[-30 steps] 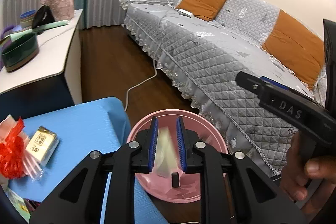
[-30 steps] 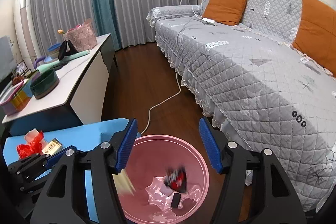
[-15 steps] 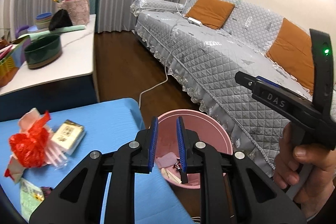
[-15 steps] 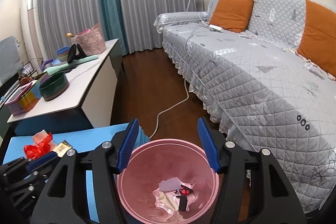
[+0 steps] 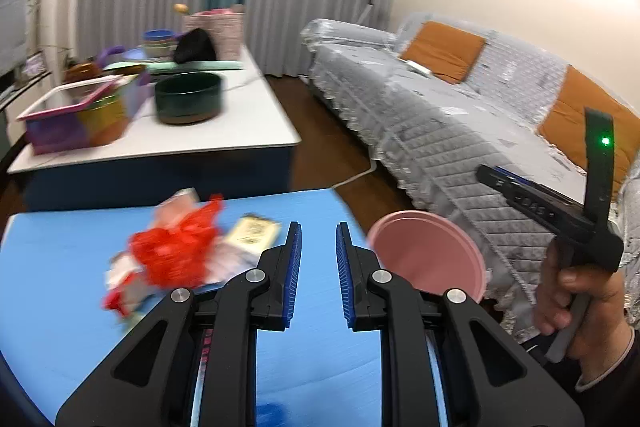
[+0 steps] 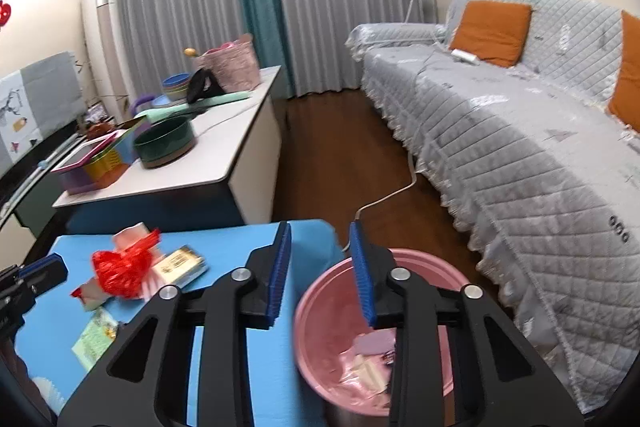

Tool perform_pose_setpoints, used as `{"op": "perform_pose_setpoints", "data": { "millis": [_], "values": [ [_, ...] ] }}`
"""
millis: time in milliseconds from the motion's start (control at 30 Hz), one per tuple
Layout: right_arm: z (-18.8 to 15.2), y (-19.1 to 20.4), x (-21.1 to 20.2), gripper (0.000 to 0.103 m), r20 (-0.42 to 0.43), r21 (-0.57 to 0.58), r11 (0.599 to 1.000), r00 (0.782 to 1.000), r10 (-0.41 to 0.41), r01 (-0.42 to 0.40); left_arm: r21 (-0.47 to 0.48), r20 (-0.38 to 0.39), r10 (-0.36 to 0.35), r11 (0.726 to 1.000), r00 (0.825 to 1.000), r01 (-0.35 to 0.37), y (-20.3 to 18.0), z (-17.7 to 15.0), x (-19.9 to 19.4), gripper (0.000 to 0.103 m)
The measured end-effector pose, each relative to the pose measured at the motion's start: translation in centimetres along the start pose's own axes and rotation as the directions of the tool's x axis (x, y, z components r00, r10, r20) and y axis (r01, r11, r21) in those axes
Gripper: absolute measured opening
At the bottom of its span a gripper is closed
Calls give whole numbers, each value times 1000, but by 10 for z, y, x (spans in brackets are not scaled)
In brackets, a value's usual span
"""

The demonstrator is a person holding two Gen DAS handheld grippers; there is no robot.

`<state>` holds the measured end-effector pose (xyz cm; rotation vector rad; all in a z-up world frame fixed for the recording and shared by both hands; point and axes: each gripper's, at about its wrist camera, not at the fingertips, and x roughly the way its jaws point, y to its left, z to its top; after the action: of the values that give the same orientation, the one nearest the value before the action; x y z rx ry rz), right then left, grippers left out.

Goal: Collect trash
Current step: 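Move both open grippers back toward the table, then grasp the red-white paper box with the left gripper while the right grasps the clear plastic strip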

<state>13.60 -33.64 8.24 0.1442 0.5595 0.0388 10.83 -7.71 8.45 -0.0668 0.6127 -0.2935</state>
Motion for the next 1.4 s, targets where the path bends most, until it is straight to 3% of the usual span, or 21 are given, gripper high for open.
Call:
{"op": "perform_pose_setpoints", "data": {
  "millis": [200,567,733,1200,1400],
  "values": [
    [-12,30,5,26,-29,-27,999,999,45,-45,-53,-8,90,995,996,-90,62,-15,-24,17],
    [-35,93,20,25,-59,-134,983,992,115,-122,-131,38,193,974,980,-187,139,-13,-38,17],
    [-52,124,30,25,-102,-202,965,983,152,-170,-227,-20,208,952,978,-207,170,-38,-22,17],
    [-72,168,71,25,-177,-242,939,963,204,-244,-219,-63,182,957,981,-192,180,-44,13,18],
    [-80,181,96,30,-223,-248,933,953,206,-260,-201,-104,153,964,983,-172,178,-47,30,38]
  ]
}}
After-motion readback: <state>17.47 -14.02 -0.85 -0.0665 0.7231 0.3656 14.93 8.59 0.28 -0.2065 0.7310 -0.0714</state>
